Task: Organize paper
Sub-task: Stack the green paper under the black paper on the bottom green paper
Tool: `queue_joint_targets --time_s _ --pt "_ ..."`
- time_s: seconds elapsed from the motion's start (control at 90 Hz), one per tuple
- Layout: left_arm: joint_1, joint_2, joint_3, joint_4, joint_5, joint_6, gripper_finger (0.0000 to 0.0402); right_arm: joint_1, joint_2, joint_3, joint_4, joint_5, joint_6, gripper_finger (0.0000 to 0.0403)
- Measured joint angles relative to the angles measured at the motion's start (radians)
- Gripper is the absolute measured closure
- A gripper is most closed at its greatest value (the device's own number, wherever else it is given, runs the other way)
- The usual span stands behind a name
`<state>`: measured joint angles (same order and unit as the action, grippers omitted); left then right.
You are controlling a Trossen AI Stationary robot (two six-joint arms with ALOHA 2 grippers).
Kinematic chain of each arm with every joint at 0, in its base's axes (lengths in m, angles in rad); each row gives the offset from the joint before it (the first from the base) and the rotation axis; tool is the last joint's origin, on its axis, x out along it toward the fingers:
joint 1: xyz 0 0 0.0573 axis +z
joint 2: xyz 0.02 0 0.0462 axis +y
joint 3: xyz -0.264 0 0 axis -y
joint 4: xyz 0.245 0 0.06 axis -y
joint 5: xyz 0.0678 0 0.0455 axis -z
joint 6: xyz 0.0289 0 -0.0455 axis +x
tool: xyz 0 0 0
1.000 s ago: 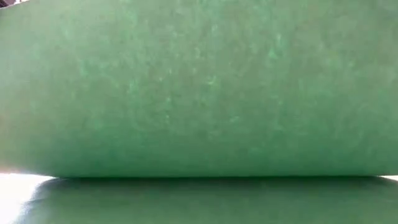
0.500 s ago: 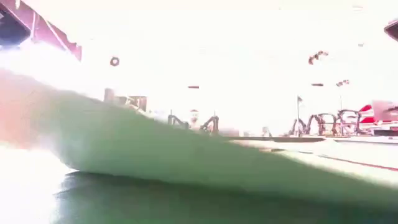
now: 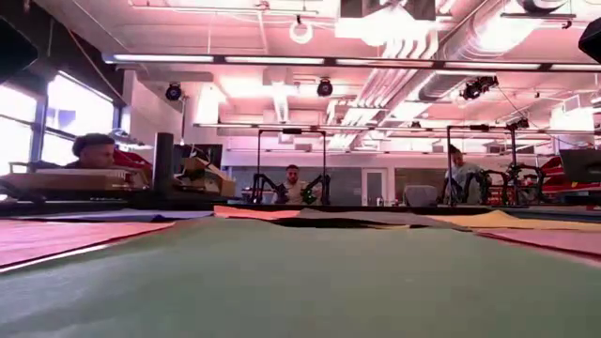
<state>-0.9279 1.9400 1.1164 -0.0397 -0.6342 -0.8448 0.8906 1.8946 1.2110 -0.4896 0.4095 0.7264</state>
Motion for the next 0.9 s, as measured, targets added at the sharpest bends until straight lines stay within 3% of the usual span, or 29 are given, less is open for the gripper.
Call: queue_joint_targets --time_s 0.233,0.456,0.578,0.778,0.9 --pt "0.000 0.000 0.000 -0.058 0.052 -0.099 0.0304 -0.014 0.000 -0.001 -0.009 0.000 0.106 0.0281" --pt "0.013 0.000 0.000 -0.130 0.133 -0.303 0.0368 -0.087 0.011 -0.053 0.005 -0.143 0.190 0.0287" --pt "0.026 0.000 0.000 -0.127 0.128 -0.305 0.0397 -0.114 0.019 -0.073 0.027 -0.201 0.184 0.0317" --pt "0.054 0.025 0.000 -0.116 0.162 -0.304 0.0397 -0.145 0.026 -0.082 0.057 -0.231 0.142 0.0388" --pt "0.070 0.067 0.000 -0.063 0.219 -0.299 0.0397 -0.154 0.035 -0.081 0.093 -0.251 0.111 0.0398"
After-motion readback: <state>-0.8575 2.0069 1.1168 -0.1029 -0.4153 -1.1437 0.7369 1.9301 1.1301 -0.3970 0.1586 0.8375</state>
